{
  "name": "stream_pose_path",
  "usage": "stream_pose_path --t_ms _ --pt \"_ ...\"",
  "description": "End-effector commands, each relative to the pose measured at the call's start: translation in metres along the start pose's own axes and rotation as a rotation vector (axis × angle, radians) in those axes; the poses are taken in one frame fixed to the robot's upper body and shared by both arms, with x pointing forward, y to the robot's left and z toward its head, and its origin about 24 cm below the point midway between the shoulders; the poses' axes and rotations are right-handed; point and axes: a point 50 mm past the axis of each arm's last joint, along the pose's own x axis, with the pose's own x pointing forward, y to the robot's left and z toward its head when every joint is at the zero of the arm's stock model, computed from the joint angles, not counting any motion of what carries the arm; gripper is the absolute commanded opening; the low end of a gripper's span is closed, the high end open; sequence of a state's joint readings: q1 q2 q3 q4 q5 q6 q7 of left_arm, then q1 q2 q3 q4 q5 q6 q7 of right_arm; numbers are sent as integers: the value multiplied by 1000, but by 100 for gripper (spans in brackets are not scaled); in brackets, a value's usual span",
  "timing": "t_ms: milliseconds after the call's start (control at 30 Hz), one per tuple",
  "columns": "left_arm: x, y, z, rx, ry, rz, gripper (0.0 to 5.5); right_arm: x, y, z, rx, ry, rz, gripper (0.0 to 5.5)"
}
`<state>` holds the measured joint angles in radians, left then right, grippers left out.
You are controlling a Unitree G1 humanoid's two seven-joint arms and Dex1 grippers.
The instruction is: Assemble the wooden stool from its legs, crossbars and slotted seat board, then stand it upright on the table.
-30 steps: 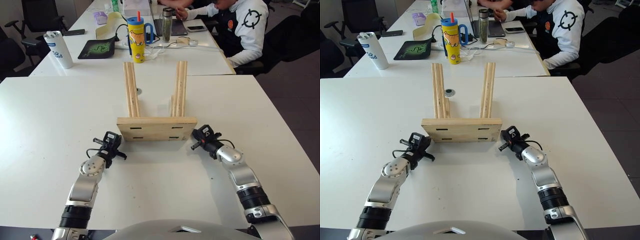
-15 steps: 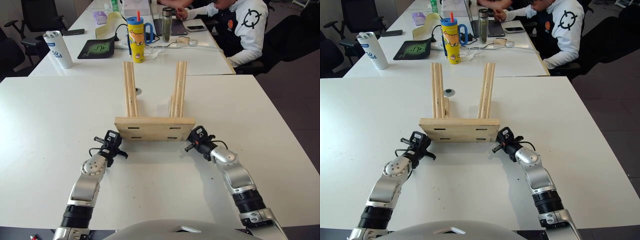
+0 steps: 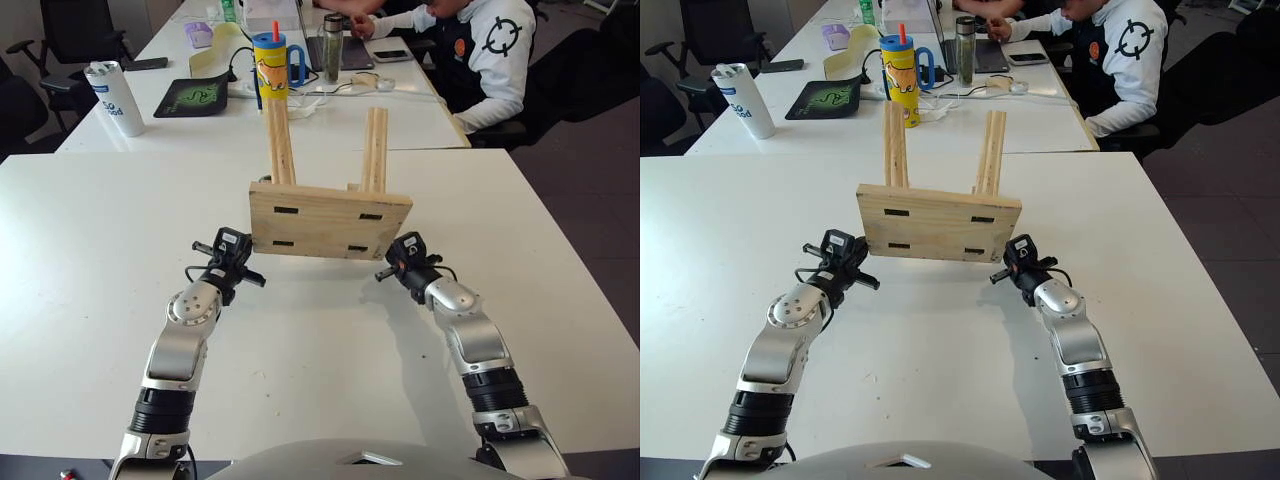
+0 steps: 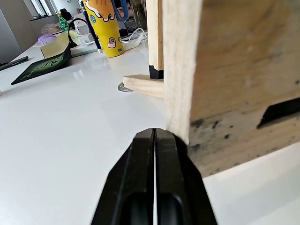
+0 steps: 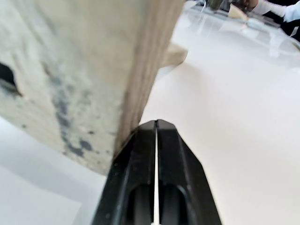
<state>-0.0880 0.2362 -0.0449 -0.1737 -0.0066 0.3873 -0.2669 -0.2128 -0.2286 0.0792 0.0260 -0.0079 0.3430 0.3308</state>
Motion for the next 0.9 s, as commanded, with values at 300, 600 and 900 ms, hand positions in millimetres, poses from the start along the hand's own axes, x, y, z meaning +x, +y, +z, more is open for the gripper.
stream_pose_path --t_ms 300,600,900 --pt "5 -17 77 -35 -306 -95 4 7 26 74 -14 -390 123 0" --pt "2 -16 102 -27 -386 -90 4 -2 18 110 -42 -587 31 0" --pt "-5 -5 127 -15 -457 -54 4 -4 8 126 -34 -655 -31 0"
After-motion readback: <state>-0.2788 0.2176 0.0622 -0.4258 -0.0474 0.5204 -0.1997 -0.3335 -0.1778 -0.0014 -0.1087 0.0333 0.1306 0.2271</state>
